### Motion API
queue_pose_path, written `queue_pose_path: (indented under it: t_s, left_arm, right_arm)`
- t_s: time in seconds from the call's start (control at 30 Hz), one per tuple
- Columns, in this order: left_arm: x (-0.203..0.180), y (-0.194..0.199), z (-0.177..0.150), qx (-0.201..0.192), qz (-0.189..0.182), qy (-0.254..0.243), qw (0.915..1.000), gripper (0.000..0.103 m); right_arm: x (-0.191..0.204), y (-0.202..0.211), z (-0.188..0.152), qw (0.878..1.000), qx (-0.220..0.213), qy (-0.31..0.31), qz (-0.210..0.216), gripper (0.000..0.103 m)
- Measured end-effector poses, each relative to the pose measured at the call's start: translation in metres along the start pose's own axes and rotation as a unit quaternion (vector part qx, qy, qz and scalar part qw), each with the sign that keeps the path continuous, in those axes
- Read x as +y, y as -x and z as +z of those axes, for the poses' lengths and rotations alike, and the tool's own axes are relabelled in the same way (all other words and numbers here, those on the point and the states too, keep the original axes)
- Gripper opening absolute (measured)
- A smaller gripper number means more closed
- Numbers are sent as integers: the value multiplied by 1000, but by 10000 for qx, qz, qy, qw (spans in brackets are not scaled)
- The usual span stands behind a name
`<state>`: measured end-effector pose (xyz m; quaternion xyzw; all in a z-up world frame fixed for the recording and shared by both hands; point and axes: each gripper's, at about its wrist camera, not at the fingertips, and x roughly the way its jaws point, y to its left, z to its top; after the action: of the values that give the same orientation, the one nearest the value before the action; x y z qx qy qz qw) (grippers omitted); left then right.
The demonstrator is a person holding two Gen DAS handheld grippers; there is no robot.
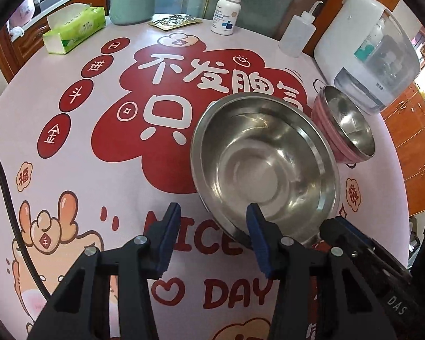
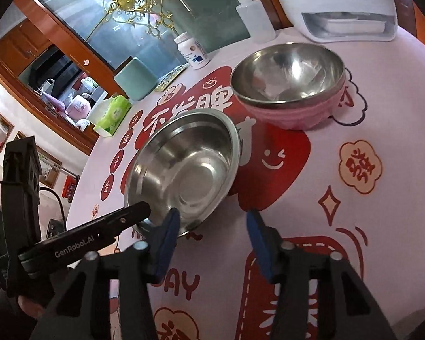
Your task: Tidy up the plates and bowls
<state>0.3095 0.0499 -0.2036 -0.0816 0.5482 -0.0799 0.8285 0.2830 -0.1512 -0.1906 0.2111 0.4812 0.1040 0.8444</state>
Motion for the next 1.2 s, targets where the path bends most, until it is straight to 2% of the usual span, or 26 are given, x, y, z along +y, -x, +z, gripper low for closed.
queue_pose_path:
  t_s: [0.1, 0.23, 0.7, 1.2]
  left_arm:
    - [-1, -2, 1, -24, -45, -33, 10000, 39]
    - [-5, -5, 1, -63, -126, -108, 9998, 24]
    - [-3, 10, -3, -170, -240, -50, 9996, 23]
    - [5, 89, -27, -714, -218, 13, 9972, 24]
  right_arm:
    - [3, -2, 0, 9999, -52, 109, 85, 34]
    - [7, -4, -1, 9996, -67, 225, 126, 25]
    - [11, 7, -2, 9998, -117, 120, 132, 24]
    - [56, 53, -14, 9977, -368, 505, 280, 24]
